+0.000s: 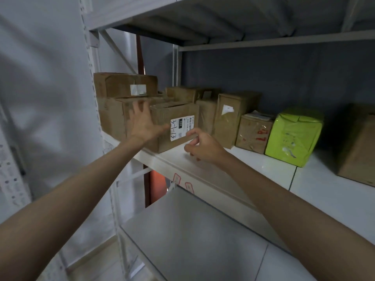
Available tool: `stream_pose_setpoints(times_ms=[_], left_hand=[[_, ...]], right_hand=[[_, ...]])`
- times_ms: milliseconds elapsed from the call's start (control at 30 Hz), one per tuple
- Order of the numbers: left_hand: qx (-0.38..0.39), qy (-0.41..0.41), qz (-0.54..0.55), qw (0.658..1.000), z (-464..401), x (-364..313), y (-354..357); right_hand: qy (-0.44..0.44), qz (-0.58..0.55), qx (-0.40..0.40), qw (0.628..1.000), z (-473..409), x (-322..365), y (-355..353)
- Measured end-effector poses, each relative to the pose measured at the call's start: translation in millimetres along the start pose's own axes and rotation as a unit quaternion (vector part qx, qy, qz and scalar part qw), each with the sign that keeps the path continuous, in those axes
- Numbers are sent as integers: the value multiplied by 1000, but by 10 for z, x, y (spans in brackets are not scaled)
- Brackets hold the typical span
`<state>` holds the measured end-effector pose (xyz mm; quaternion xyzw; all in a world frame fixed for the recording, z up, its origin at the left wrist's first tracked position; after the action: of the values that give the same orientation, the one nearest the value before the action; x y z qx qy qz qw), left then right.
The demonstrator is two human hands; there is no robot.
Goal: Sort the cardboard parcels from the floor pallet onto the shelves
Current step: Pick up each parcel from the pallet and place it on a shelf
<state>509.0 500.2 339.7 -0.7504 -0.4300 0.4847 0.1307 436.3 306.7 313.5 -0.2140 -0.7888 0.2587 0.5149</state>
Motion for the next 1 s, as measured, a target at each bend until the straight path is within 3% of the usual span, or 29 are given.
stream_pose_setpoints(times_ms=[133, 367, 600, 1000], left_hand=[[-5, 21, -5, 1000, -70, 34, 156], [17, 103, 111, 988, -107, -53, 176], [-2, 66, 157, 985, -21, 45, 5], [58, 61, 312, 947, 1034, -232, -507]], right_hand=[[8, 13, -8, 1000, -166, 18, 29], [21, 23, -34, 999, -300, 31, 55], [28, 15, -78, 996, -198, -109, -201], [59, -165, -171, 970, 583, -165, -715]])
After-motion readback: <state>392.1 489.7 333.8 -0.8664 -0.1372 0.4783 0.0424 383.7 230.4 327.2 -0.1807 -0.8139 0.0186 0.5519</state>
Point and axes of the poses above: each hand's wrist, its own z-axis away from the middle knuckle, its own y-axis out of the palm, x = y × z, the point moved 4 cm from there along -z, towards the middle knuckle, and after that the axes turned 9 degrees about -y, right-handed, at the moved point
